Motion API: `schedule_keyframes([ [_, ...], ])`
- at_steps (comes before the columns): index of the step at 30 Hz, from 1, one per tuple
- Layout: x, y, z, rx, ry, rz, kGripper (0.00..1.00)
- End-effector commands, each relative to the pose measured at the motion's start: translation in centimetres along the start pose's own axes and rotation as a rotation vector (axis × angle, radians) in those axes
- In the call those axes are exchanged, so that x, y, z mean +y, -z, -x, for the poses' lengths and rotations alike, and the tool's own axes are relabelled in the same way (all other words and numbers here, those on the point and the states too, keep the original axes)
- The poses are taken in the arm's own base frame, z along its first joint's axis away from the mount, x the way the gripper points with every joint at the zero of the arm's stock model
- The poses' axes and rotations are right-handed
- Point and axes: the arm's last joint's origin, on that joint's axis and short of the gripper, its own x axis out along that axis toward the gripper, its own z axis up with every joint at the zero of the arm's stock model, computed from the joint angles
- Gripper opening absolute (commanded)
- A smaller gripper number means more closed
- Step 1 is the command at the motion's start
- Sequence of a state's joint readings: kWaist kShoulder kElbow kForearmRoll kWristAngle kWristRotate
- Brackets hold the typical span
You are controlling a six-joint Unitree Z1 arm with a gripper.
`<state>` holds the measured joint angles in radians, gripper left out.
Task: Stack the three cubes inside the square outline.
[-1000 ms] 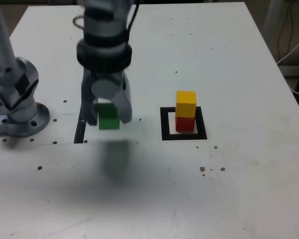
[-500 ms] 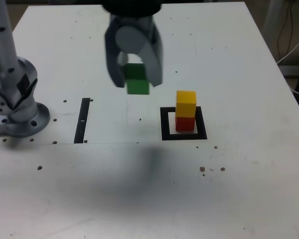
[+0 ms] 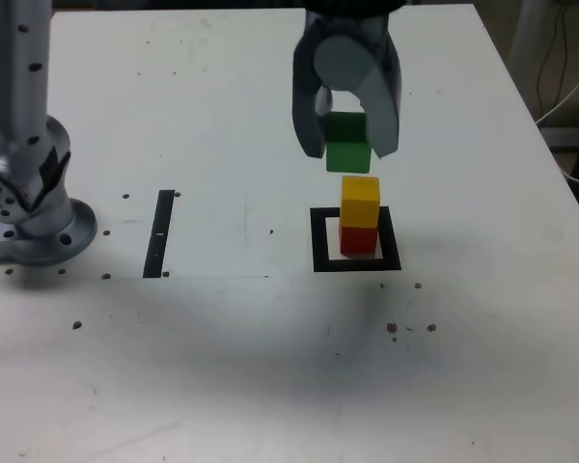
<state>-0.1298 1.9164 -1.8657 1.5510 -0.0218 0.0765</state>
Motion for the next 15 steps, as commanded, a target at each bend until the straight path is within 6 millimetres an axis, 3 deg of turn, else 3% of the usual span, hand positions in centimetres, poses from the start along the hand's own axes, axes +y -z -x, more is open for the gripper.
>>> schedule_keyframes([
  [1, 0.7, -0.1, -0.7, 0.028, 0.006, 0.006, 0.25],
  [15, 3.0, -1.5, -3.0, 0.056, 0.02, -0.024, 0.26],
])
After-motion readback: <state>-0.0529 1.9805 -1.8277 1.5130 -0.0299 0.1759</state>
